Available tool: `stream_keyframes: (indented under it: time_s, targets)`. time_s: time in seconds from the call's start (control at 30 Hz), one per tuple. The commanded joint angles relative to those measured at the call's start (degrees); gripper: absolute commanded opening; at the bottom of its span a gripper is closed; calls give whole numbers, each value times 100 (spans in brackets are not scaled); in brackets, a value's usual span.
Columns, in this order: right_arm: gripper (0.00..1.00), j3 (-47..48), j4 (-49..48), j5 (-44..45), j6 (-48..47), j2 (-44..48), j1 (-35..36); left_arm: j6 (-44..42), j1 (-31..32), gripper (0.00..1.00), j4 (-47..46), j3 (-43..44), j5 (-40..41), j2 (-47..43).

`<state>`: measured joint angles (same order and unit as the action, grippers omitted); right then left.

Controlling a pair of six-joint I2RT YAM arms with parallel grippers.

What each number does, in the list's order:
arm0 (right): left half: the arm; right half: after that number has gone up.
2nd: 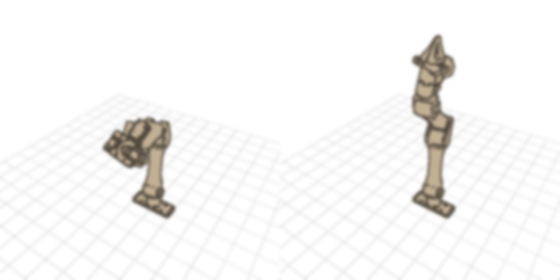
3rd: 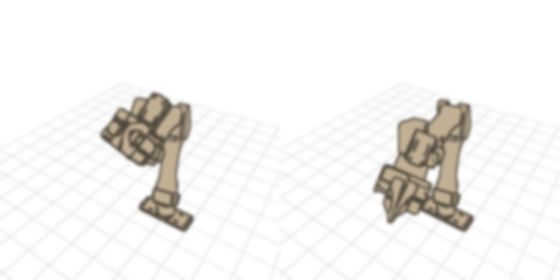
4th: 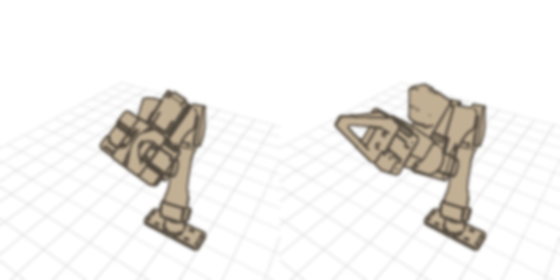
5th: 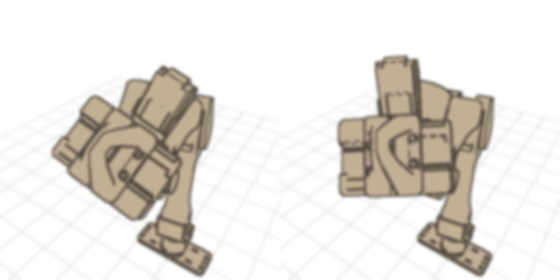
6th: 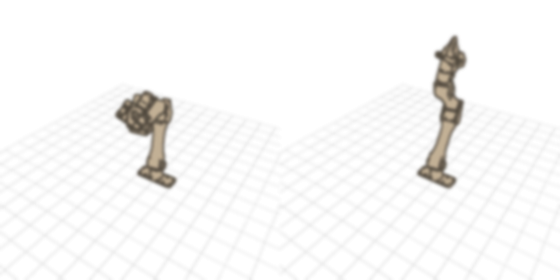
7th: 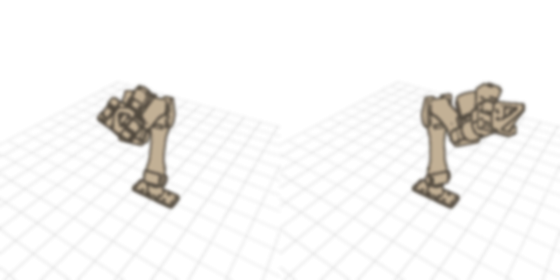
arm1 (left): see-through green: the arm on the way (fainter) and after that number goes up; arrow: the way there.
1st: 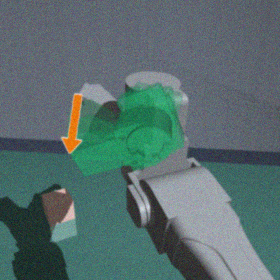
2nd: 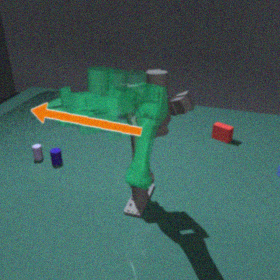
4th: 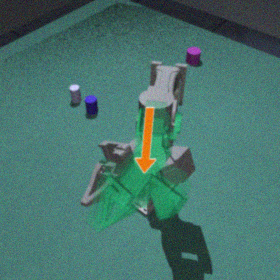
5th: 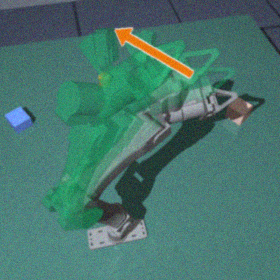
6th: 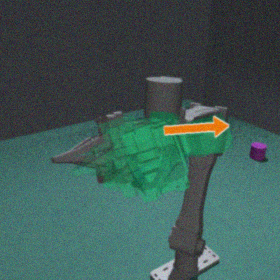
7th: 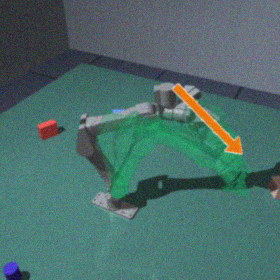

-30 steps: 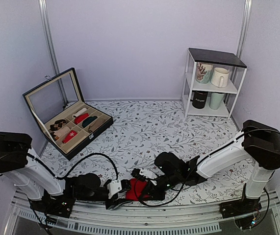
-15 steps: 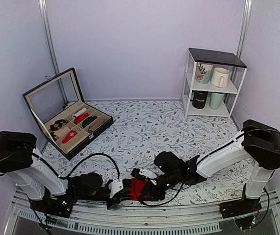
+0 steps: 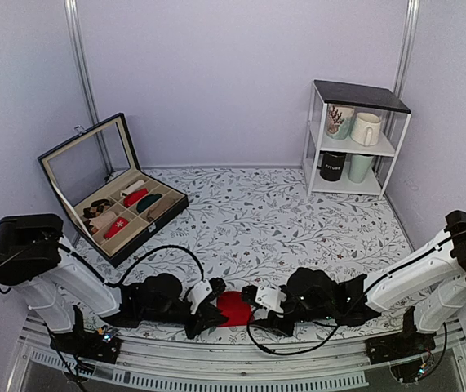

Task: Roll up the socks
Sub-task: Roll a pair of socks at the center of the board.

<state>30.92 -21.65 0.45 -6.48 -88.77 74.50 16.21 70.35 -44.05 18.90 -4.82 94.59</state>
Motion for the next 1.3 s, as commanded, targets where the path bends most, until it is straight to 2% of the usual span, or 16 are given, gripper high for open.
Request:
stream_keyframes:
  time_s: [0.0, 0.2, 0.43, 0.63, 0.8, 0.87, 0.93, 1.0, 1.1, 1.17, 1.27]
  targets:
    - [54, 93, -378, 818, -958, -157, 327, 417, -78, 0, 877, -90, -281, 421]
    - [54, 387, -358, 797, -1338, -672, 500, 452, -118, 0, 957, -12, -439, 589]
    - [52, 462, -315, 661, -1092, -911, 509, 480, -167, 0, 949, -61, -516, 569]
    - [43, 570, -127, 504, -852, -1258, 510, 477, -184, 0, 916, -48, -614, 636]
    - [26, 582, 56, 525, -489, -1386, 502, 426, -181, 0, 927, -33, -580, 627]
    - [24, 585, 206, 377, -288, -1333, 485, 350, -185, 15, 921, -39, -553, 523]
    - [23, 559, 376, 54, 6, -1235, 411, 182, -173, 23, 948, -55, -407, 322]
    - [23, 565, 591, -469, 276, -1173, 251, -61, -156, 39, 935, -117, -286, -133]
    - [23, 655, 965, -1575, 719, -1252, -161, -559, -17, 54, 904, -216, 40, -743]
    - [23, 766, 1244, -2328, 1005, -1420, -408, -912, 170, 59, 911, -215, 368, -1031]
    - [23, 985, 1612, -2774, 1133, -1710, -609, -1382, 486, 63, 759, -217, 801, -1226]
